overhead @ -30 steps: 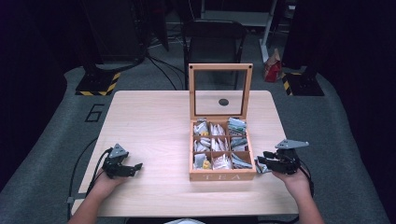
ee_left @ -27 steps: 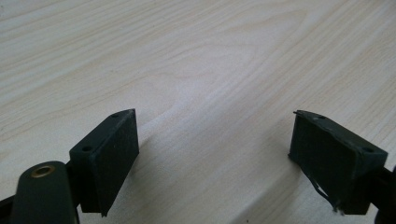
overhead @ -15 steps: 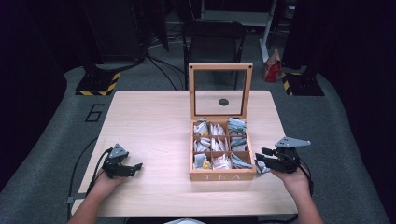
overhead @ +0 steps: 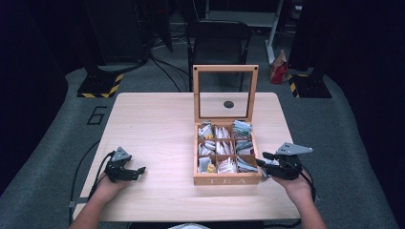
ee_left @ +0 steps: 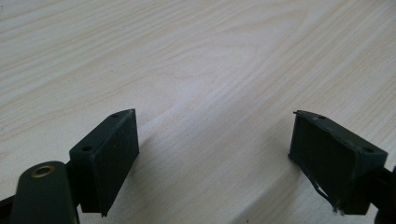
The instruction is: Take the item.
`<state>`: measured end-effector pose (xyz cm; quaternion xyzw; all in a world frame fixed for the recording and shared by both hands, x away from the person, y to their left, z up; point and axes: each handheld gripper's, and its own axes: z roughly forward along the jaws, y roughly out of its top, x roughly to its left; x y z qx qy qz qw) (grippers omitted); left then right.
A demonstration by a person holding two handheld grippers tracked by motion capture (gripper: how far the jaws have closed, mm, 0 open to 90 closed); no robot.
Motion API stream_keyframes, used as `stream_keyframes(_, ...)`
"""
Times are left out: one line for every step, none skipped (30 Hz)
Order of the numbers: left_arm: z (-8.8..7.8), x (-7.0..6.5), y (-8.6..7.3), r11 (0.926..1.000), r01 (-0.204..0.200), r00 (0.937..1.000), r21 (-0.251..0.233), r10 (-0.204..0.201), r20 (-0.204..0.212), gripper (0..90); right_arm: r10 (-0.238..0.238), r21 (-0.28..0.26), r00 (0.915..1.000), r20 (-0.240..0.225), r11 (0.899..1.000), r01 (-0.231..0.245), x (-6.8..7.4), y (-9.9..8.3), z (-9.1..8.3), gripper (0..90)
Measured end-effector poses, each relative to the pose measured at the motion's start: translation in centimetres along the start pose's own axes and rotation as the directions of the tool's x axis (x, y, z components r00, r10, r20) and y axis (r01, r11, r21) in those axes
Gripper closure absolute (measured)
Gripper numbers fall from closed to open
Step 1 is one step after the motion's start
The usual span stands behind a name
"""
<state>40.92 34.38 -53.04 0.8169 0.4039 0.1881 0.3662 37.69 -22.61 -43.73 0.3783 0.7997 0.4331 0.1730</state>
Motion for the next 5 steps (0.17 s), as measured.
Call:
stream_keyframes(0.00,0.00,0.00,1.0000,0.001,1.0000,0.000,-0.001,0.000,15.0,-0.009,-0.001,1.0000,-0.003,1.000,0.009,0.04,-0.01,0.04,53.8)
stream_keyframes(0.00,0.00,0.00,1.0000,0.000,1.0000,0.000,0.000,0.000,15.0,-0.014,0.000,0.9999,-0.006,1.000,0.014,0.03,-0.03,0.04,53.2)
stream_keyframes(-0.02,0.00,0.01,1.0000,0.000,1.0000,0.003,0.000,0.000,15.0,-0.018,-0.006,0.9998,-0.004,1.000,0.018,0.03,-0.08,0.05,52.5)
stream_keyframes(-0.05,0.07,0.04,0.9999,-0.010,0.9999,0.005,0.010,-0.005,15.0,-0.021,-0.010,0.9998,-0.003,1.000,0.021,0.00,-0.14,0.04,52.2)
stream_keyframes(-0.01,-0.01,0.01,1.0000,0.003,1.0000,0.003,-0.003,-0.001,15.0,-0.017,-0.011,0.9999,0.002,1.000,0.017,-0.02,-0.19,0.03,52.2)
